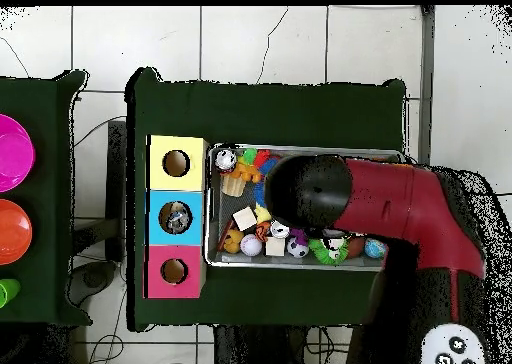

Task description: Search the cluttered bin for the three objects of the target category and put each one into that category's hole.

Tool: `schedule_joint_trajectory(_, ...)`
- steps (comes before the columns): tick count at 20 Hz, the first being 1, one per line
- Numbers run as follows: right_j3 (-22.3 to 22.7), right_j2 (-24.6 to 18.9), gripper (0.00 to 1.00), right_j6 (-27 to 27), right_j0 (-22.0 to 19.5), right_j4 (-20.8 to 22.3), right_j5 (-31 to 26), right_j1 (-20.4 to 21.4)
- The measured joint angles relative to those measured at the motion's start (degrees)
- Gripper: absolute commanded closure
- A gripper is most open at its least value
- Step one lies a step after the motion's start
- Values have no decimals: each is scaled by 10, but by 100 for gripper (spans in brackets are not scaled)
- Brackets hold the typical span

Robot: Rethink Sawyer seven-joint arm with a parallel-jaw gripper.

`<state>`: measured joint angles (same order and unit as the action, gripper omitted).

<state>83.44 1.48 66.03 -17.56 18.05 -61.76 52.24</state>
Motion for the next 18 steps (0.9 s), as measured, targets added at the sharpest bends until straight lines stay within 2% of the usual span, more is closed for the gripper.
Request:
schedule_joint_trajectory(9, -2, 8, 100, 0, -16, 20, 0, 0)
schedule_joint_trajectory(18, -2, 8, 100, 0, -22, 22, 0, 0)
